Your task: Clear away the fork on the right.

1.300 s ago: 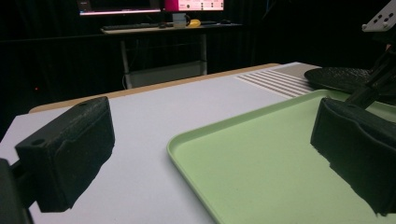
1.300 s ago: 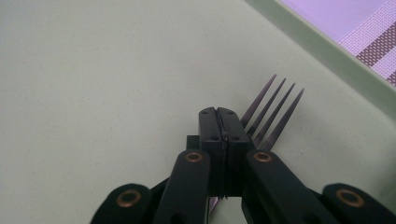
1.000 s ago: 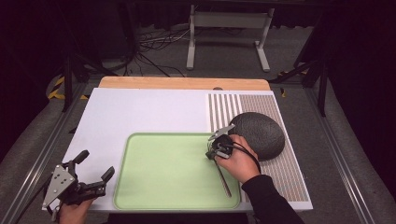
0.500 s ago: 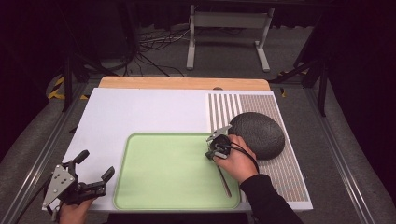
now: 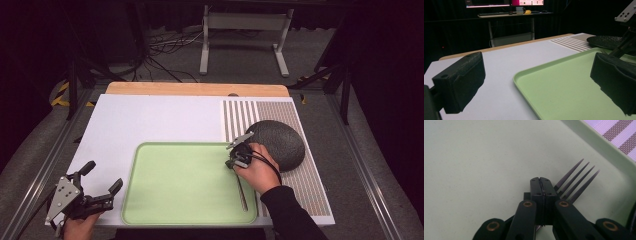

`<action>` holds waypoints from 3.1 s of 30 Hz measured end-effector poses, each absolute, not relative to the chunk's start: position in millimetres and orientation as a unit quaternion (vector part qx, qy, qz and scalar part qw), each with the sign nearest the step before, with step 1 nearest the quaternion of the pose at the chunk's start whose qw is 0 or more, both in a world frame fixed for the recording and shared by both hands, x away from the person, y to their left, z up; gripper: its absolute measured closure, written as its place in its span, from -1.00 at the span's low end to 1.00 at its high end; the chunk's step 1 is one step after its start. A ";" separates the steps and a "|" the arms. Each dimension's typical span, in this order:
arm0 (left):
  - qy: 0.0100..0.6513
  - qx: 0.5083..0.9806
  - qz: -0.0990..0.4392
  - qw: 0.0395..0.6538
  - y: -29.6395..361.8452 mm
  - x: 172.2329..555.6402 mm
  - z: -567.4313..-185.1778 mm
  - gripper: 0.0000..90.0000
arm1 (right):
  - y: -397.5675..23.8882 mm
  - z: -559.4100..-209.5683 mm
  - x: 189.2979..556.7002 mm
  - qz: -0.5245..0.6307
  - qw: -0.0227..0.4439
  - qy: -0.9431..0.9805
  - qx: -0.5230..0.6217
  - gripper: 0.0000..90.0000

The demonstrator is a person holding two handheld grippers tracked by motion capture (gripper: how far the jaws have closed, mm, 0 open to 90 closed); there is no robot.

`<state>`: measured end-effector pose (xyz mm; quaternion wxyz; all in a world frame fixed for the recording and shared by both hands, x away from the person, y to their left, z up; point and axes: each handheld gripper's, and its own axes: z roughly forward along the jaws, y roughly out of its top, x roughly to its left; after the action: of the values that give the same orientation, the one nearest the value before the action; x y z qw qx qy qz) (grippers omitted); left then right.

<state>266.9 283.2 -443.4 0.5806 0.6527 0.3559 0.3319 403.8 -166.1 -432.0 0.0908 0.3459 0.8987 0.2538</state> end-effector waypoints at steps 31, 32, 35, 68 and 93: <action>0.354 0.653 0.332 0.581 282.5 267.2 -443.6 -0.99 | -178.6 -406.8 399.2 0.297 0.136 0.886 0.328 -0.11; 0.354 0.654 0.332 0.581 282.6 267.1 -443.6 -0.99 | -178.6 -404.4 398.5 0.306 0.137 0.883 0.328 -0.32; 0.354 0.654 0.332 0.580 282.7 267.2 -443.6 -0.99 | -178.9 -397.7 395.9 0.334 0.148 0.878 0.311 -0.59; 0.356 0.654 0.333 0.579 282.5 266.9 -443.8 -0.99 | -251.0 -368.8 360.9 0.457 0.224 0.830 0.231 -0.79; 0.357 0.653 0.334 0.578 282.5 266.8 -444.0 -0.99 | -311.3 -404.3 341.2 0.532 0.231 0.768 0.269 -0.90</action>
<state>266.8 282.5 -444.0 0.5778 0.6535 0.3573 0.3338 341.2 -311.3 -404.3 0.2312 0.2695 0.7685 0.5323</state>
